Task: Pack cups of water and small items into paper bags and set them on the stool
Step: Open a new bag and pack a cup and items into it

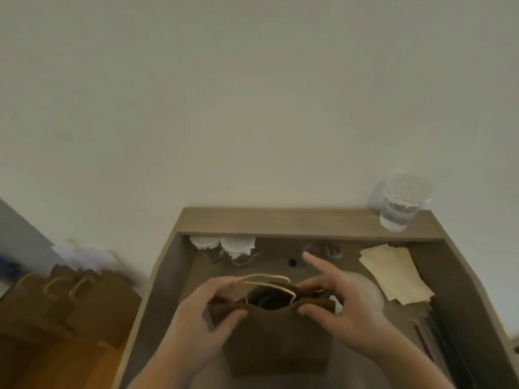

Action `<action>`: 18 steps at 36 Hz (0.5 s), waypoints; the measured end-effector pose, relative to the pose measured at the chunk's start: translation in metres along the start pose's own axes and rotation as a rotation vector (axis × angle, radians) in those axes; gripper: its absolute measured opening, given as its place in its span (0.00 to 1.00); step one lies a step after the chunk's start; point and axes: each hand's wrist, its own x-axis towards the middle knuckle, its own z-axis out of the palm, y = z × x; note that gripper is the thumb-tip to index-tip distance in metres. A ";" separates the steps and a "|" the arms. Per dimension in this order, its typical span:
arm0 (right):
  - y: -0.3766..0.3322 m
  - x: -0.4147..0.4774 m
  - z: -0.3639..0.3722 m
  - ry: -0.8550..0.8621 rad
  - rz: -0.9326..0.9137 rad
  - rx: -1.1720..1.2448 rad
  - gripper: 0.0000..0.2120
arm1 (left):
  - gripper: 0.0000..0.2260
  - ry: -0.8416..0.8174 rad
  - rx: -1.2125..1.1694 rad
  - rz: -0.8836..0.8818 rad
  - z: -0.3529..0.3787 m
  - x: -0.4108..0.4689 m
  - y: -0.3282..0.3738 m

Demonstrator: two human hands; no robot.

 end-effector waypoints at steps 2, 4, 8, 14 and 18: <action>-0.008 0.006 -0.008 -0.105 -0.011 -0.101 0.25 | 0.16 -0.103 0.045 0.035 -0.004 0.005 0.007; -0.015 0.012 -0.012 -0.132 -0.049 -0.132 0.16 | 0.17 -0.192 0.057 0.032 -0.008 0.009 0.014; -0.011 0.020 -0.014 -0.115 -0.009 -0.076 0.09 | 0.10 -0.200 0.124 0.030 -0.011 0.019 0.019; -0.008 0.018 -0.011 -0.077 -0.019 -0.072 0.08 | 0.08 -0.228 0.200 0.082 -0.014 0.025 0.010; -0.015 0.013 -0.004 -0.070 -0.013 -0.167 0.07 | 0.08 -0.305 0.302 0.128 -0.017 0.028 0.012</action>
